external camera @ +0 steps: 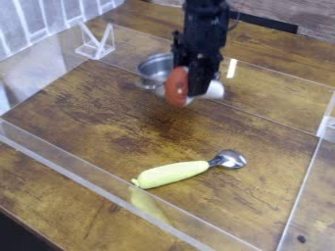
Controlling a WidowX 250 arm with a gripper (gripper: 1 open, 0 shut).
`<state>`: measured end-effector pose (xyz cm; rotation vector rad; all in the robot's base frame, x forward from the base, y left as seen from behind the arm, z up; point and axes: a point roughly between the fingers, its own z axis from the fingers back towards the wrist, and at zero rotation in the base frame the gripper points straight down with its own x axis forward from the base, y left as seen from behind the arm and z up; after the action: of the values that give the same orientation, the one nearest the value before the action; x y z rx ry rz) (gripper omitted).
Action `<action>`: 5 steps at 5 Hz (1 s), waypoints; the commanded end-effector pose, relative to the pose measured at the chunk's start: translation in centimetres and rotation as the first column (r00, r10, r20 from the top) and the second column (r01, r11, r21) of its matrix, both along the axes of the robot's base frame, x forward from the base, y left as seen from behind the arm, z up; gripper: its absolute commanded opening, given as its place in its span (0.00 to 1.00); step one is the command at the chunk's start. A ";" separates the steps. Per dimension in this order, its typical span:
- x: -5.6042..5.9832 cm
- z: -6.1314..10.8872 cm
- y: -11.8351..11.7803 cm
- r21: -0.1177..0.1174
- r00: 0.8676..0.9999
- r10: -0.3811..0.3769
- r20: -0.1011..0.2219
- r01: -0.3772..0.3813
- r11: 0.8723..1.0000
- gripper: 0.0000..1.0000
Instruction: Remove the mushroom from the silver pot and put it on the table
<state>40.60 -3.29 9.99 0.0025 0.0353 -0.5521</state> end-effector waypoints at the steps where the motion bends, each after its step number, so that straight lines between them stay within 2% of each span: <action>1: 1.7 2.7 -1.2 0.003 0.993 -0.078 0.086 0.078 0.997 0.00; 3: 1.4 3.1 -2.1 -0.012 0.990 -0.090 0.107 0.092 0.996 0.00; 5: 0.9 1.5 -2.1 -0.021 0.986 -0.122 0.116 0.126 0.992 0.00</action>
<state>41.21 -5.03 7.40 -0.0139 0.0209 -0.6666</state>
